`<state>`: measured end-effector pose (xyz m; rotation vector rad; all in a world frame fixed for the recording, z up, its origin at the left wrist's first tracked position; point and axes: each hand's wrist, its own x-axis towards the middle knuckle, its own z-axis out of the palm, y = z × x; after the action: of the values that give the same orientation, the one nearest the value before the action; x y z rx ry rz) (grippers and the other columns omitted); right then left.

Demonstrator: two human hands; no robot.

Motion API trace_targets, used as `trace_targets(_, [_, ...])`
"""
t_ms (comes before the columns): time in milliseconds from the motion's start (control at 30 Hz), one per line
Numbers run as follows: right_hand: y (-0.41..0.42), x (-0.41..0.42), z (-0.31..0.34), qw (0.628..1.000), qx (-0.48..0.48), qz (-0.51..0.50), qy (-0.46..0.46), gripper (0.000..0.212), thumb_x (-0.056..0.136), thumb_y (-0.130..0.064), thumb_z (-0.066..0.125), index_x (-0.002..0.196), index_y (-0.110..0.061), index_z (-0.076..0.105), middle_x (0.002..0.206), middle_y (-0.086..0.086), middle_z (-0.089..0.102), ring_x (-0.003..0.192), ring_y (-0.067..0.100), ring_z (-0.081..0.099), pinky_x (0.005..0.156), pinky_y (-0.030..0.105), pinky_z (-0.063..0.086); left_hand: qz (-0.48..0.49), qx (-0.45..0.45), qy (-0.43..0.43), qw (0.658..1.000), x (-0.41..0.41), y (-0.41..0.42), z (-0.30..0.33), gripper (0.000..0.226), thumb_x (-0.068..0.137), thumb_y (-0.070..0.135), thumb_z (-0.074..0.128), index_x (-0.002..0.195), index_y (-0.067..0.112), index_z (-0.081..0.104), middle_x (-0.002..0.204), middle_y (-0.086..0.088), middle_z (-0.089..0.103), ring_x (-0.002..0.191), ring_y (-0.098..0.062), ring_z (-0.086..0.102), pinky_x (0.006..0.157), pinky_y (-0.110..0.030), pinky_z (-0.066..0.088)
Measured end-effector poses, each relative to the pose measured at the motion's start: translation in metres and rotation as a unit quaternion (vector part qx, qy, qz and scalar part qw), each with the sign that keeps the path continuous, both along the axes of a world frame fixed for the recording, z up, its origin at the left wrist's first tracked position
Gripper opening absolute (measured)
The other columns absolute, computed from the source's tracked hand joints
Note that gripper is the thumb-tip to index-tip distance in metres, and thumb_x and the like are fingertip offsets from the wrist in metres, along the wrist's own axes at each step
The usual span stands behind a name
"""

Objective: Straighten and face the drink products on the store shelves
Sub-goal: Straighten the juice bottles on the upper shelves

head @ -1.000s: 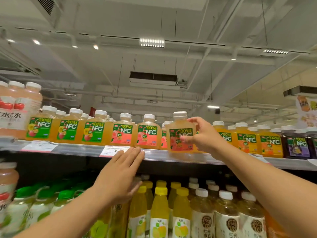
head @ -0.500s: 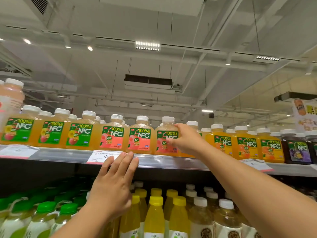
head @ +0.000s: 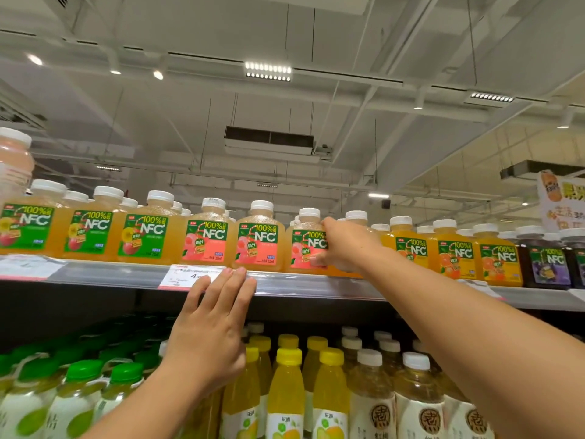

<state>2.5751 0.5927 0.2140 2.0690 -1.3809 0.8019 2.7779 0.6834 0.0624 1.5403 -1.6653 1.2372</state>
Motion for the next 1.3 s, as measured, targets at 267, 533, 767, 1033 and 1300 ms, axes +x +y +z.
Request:
trace_targets(267, [0.001, -0.021, 0.007, 0.993, -0.07, 0.078, -0.053, 0.062, 0.078, -0.054, 0.07, 0.129, -0.024, 0.052, 0.123, 0.002, 0.063, 0.11, 0.024, 0.059, 0.085, 0.039, 0.051, -0.001, -0.018, -0.006, 1.0, 0.002, -0.004, -0.003, 0.103, 0.039, 0.03, 0.081, 0.132, 0.009, 0.043, 0.136, -0.017, 0.055, 0.128, -0.035, 0.047, 0.104, -0.051, 0.026])
trace_targets(533, [0.0, -0.06, 0.028, 0.987, 0.092, 0.018, -0.128, 0.065, 0.085, -0.061, 0.055, 0.132, -0.021, 0.039, 0.086, 0.003, 0.061, 0.05, 0.015, 0.063, 0.04, 0.023, 0.044, -0.006, -0.026, 0.003, 1.0, 0.0, -0.007, -0.003, 0.105, 0.038, 0.027, 0.082, 0.132, 0.008, 0.041, 0.135, -0.019, 0.055, 0.128, -0.035, 0.042, 0.105, -0.052, 0.025])
trace_targets(767, [-0.008, -0.07, 0.036, 0.973, 0.165, 0.066, -0.145, 0.046, 0.086, -0.046, 0.067, 0.116, -0.023, 0.041, 0.086, 0.008, 0.064, 0.055, 0.016, 0.052, 0.039, 0.023, 0.038, 0.004, -0.024, -0.006, 1.0, 0.0, -0.005, -0.003, 0.104, 0.039, 0.029, 0.082, 0.133, 0.009, 0.04, 0.135, -0.018, 0.055, 0.126, -0.037, 0.048, 0.105, -0.052, 0.026])
trace_targets(1033, [-0.015, -0.072, 0.026, 0.957, 0.18, 0.115, -0.197, 0.061, 0.092, -0.035, 0.063, 0.143, -0.029, 0.029, 0.091, 0.01, 0.064, 0.062, 0.019, 0.057, 0.044, 0.026, 0.043, 0.014, -0.026, -0.008, 1.0, 0.002, -0.009, -0.004, 0.102, 0.042, 0.028, 0.079, 0.135, 0.009, 0.04, 0.138, -0.019, 0.052, 0.129, -0.037, 0.044, 0.108, -0.052, 0.024])
trace_targets(1300, [-0.011, -0.065, -0.001, 0.99, 0.039, 0.081, -0.108, 0.095, 0.083, -0.041, 0.072, 0.152, -0.018, 0.011, 0.108, 0.01, 0.067, 0.082, 0.024, 0.067, 0.06, 0.035, 0.054, 0.028, -0.034, -0.006, 0.999, 0.0, -0.011, -0.004, 0.101, 0.043, 0.026, 0.077, 0.135, 0.007, 0.039, 0.138, -0.019, 0.048, 0.13, -0.036, 0.037, 0.109, -0.051, 0.021])
